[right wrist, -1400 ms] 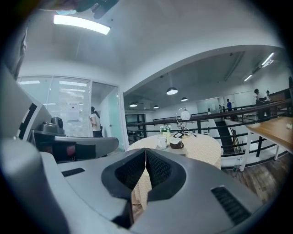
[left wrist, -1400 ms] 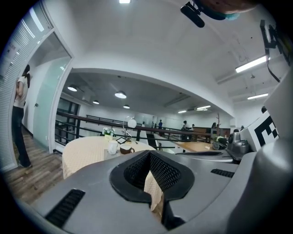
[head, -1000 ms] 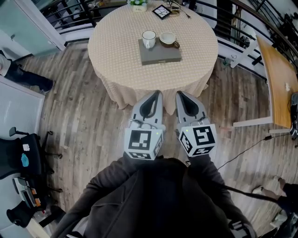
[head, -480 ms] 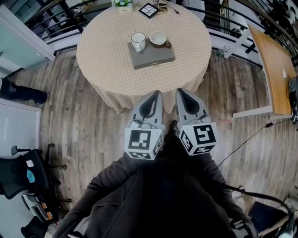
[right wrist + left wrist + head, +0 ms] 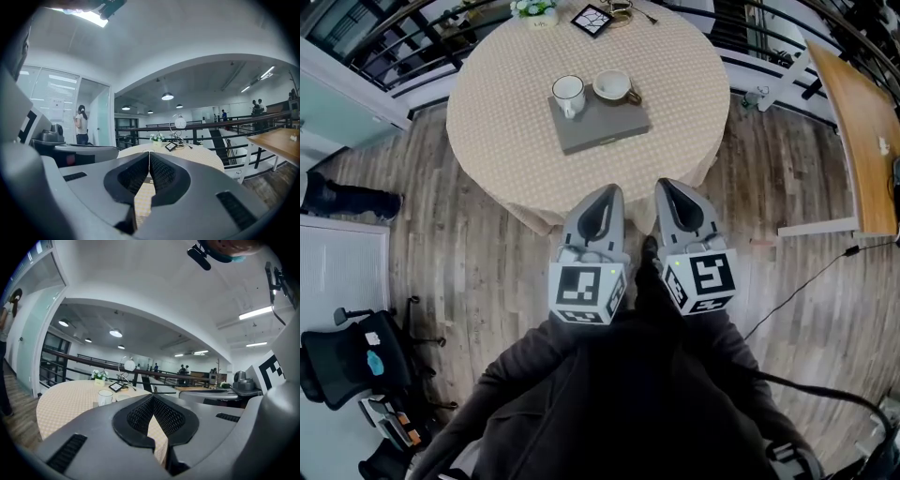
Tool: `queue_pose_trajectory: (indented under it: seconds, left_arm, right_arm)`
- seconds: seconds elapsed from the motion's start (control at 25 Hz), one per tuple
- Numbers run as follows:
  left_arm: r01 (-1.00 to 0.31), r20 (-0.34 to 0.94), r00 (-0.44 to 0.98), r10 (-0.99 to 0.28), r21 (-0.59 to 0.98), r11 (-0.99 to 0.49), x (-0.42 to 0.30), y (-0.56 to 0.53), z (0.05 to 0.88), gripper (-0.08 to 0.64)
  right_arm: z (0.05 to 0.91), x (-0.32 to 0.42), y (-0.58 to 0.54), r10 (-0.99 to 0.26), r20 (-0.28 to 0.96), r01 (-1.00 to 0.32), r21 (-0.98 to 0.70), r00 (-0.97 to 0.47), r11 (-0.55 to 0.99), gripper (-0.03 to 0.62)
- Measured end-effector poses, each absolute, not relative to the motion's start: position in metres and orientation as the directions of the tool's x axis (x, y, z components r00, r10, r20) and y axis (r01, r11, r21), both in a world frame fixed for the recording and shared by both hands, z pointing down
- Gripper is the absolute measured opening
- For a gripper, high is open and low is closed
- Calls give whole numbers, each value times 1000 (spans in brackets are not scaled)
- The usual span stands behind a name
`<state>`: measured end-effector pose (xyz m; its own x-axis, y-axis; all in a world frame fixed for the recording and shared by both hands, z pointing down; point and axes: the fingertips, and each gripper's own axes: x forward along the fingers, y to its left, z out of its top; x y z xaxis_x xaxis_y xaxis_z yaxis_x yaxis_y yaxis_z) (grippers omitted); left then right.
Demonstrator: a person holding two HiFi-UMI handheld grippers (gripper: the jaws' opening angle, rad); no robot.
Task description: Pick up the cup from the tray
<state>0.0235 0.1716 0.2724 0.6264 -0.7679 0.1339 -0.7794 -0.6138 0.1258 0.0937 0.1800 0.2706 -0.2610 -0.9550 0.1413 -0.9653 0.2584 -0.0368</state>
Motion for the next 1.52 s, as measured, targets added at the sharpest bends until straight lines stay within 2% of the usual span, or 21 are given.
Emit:
queue_pose_trajectory:
  seconds: [0.44, 0.8, 1.16, 1.52]
  left_arm:
    - [-831, 195, 555, -809, 94, -548, 66, 72, 284, 3]
    - [-889, 147, 458, -877, 61, -454, 97, 12, 260, 2]
    - [-923, 137, 384, -913, 87, -375, 87, -25, 261, 2]
    - [-919, 174, 389, -905, 142, -368, 74, -33, 291, 2]
  right_arm:
    - [286, 142, 72, -930, 147, -941, -80, -337, 329, 8]
    - [274, 160, 0, -872, 123, -881, -57, -474, 471, 9]
    - [278, 154, -47, -832, 142, -843, -39, -536, 537, 9]
    - [314, 135, -58, -808, 221, -835, -62, -546, 547, 9]
